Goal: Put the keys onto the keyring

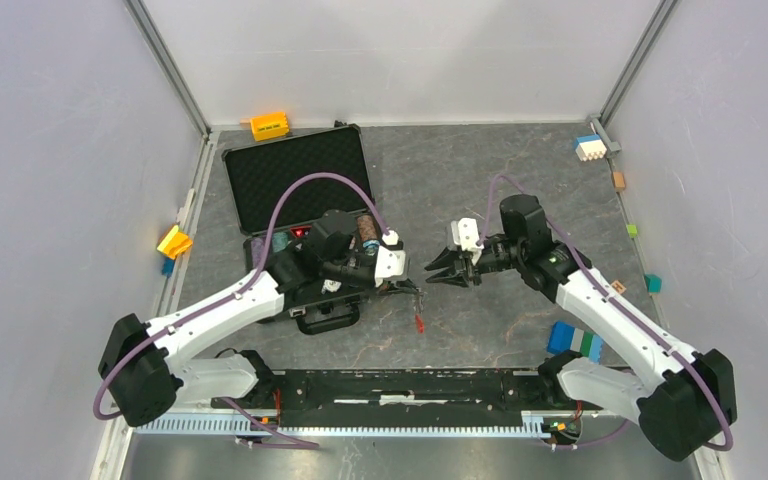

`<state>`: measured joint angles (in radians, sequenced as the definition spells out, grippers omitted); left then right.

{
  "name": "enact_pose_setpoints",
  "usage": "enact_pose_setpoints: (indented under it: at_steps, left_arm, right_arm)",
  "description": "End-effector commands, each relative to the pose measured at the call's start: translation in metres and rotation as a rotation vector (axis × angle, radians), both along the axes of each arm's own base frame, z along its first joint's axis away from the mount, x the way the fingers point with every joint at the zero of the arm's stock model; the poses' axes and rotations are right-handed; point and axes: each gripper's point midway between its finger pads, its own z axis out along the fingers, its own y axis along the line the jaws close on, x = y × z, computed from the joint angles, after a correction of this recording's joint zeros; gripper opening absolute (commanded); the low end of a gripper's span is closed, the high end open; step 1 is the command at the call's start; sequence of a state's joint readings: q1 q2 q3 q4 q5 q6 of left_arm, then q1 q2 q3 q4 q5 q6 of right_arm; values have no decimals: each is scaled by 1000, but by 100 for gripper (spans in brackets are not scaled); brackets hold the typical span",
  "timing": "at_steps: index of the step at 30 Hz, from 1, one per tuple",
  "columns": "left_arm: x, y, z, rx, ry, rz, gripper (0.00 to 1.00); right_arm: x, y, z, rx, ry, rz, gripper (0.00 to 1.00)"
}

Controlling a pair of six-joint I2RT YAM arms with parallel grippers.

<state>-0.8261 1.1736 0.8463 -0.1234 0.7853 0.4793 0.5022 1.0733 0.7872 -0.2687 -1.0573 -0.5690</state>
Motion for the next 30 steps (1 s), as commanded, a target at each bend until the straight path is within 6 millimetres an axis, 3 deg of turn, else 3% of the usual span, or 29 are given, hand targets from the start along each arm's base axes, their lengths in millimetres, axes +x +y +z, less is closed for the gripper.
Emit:
enact_pose_setpoints:
  at_steps: [1, 11, 30]
  left_arm:
    - [5, -1, 13, -53, -78, -2, 2]
    - [10, -2, 13, -72, -53, 42, 2]
    - [17, -7, 19, -101, -41, 82, 2]
  right_arm:
    - [9, -1, 28, 14, -97, -41, 32]
    - [-11, -1, 19, 29, -29, 40, 34]
    - [-14, 5, 0, 39, 71, 66, 33]
